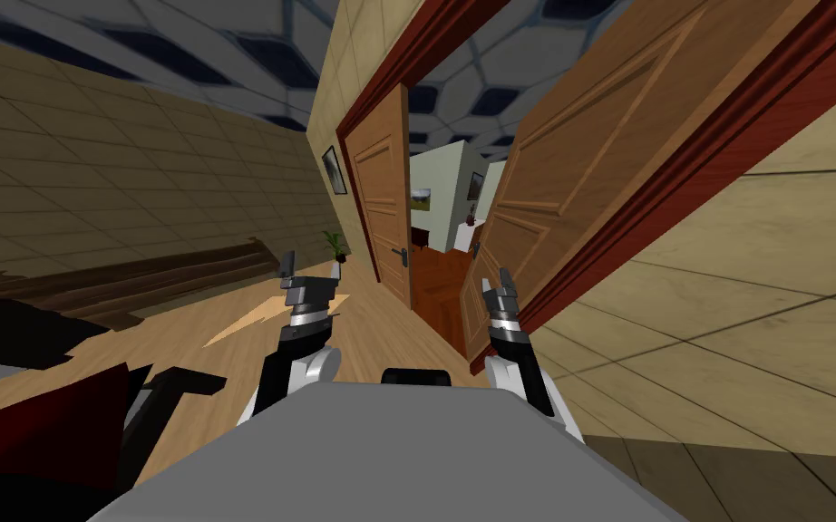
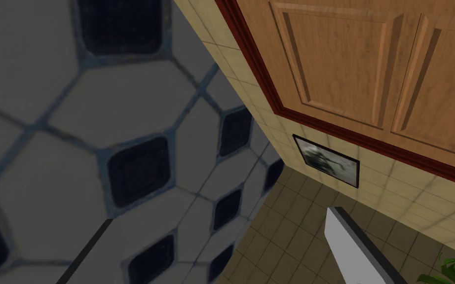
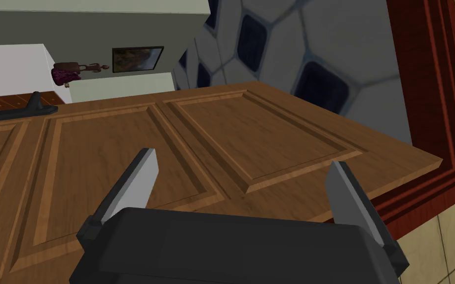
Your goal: Push the door open
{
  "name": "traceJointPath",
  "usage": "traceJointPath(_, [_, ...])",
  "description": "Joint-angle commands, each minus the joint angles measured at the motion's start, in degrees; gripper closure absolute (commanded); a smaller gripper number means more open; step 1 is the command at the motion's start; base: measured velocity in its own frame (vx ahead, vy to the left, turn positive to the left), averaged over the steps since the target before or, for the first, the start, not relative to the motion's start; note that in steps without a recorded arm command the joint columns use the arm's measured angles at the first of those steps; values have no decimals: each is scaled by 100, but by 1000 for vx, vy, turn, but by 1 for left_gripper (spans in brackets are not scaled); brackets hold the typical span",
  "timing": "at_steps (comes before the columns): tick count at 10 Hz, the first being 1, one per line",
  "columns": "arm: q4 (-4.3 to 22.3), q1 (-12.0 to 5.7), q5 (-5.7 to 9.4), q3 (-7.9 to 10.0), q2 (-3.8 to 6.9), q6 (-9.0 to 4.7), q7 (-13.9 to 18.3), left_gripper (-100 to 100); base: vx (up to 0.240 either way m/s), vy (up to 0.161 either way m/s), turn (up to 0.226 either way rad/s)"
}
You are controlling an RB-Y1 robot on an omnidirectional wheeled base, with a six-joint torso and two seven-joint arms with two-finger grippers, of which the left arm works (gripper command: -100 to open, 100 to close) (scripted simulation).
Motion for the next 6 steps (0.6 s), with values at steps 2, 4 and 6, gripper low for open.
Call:
traceJointPath(2, [269,-150,-17,24,52,21,-42,-100,72,91,-153])
traceJointPath(4, [501,-279,-32,44,91,40,-78,-100,54,177,-115])
traceJointPath(6, [696,-388,-44,61,119,55,-109,-100,39,135,-108])
